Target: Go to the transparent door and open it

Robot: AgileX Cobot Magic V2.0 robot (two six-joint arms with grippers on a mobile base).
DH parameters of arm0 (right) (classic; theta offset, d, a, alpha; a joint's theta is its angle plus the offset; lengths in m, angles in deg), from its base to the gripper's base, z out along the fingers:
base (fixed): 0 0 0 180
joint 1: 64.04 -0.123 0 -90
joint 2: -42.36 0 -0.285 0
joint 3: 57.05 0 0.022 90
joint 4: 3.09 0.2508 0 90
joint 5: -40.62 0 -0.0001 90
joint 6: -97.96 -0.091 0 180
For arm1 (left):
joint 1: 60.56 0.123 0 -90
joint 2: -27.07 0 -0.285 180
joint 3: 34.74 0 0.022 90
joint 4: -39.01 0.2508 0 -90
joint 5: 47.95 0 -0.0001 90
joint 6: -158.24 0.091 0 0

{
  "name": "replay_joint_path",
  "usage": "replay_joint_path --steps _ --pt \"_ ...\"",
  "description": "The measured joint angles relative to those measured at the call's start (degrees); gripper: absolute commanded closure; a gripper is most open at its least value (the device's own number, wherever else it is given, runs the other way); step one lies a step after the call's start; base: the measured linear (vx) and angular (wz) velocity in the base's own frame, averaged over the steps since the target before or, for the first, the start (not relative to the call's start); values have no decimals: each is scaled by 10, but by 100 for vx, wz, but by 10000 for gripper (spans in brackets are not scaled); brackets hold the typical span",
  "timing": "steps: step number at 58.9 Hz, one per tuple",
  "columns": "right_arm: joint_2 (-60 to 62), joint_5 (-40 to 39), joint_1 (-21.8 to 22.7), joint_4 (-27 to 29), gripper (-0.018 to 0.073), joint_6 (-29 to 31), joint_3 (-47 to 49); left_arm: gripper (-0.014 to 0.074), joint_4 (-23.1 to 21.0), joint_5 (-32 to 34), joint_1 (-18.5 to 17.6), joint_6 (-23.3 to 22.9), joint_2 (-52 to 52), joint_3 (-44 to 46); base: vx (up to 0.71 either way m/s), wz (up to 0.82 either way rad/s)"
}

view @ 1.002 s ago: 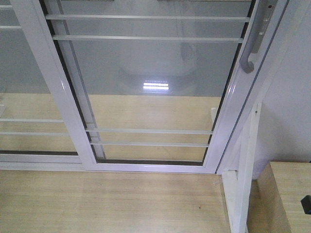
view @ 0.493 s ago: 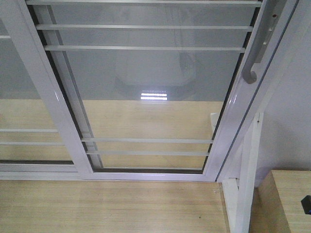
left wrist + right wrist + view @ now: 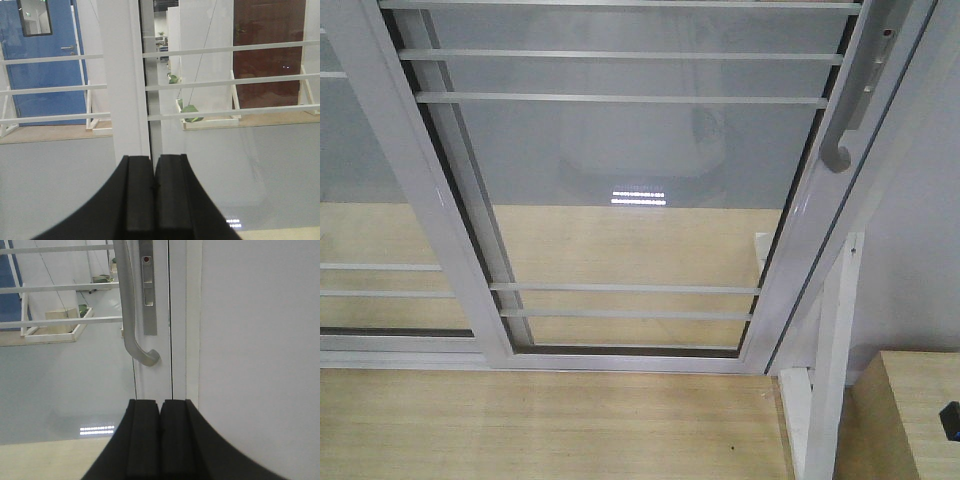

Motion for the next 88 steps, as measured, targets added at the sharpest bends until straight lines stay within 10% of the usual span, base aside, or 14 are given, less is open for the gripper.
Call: replay_joint_path --steps 67,88 --pt "0 -8 0 0 565 0 0 603 0 0 0 0 0 0 0 0" --pt "0 -143 0 10 565 -1 0 603 0 59 0 0 0 0 0 0"
